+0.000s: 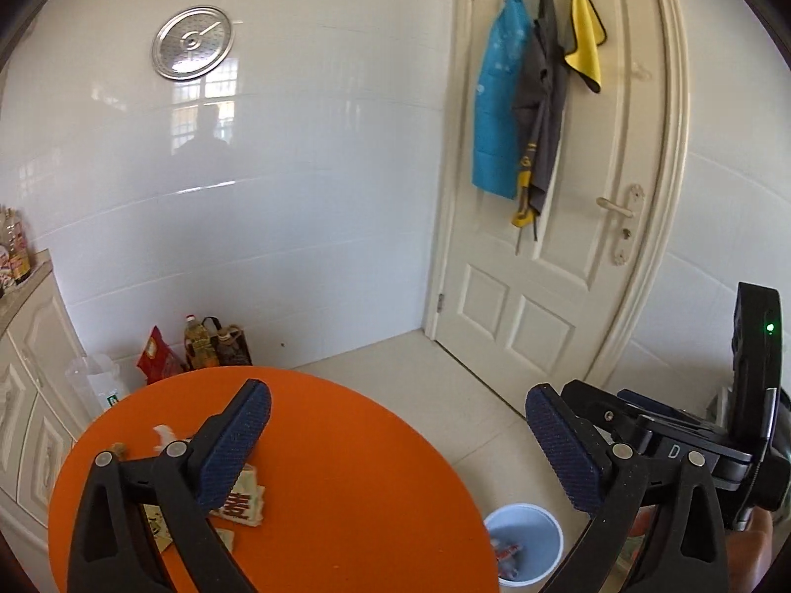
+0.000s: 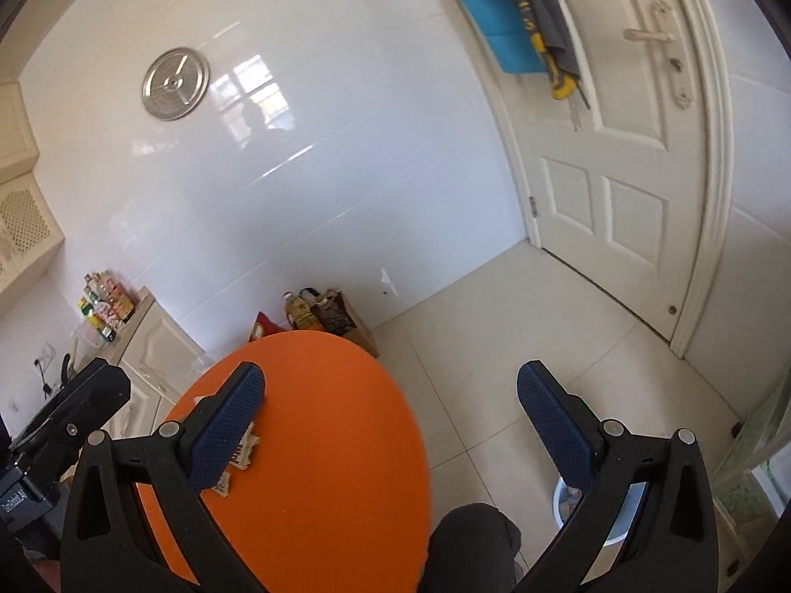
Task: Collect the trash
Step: 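Move both open tools back from the bin to the table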
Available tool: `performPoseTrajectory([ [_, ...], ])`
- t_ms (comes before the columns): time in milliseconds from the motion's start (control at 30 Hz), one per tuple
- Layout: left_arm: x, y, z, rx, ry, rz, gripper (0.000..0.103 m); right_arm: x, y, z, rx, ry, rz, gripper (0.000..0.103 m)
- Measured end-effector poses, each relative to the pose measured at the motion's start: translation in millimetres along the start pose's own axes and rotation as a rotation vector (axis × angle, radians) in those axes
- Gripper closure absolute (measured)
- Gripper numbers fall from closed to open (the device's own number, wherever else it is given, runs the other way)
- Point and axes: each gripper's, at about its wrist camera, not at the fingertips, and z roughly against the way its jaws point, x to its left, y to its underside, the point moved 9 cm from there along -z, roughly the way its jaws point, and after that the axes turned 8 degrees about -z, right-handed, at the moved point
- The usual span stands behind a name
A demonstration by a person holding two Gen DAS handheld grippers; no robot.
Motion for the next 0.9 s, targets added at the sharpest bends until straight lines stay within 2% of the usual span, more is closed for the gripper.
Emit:
performPoseTrajectory([
  [267,87,54,88,-0.033,-0.177,0.128,0.001,121,22,-4,0.018,-0.154,0.19,0.0],
  [467,117,94,133,-0.023,-0.292,0.201,0.001,182,45,-11,0.038,-0.208,0.321,0.0],
  [700,119,128,150,0.026,-0.373,0.258,0.001,203,68,-27,0.068,-0.221,0.398,0.0],
  [900,115,136,108,0.12,-0.387,0.269,0.001,195,93,-68,0.162,-0.179,0.44,0.0],
])
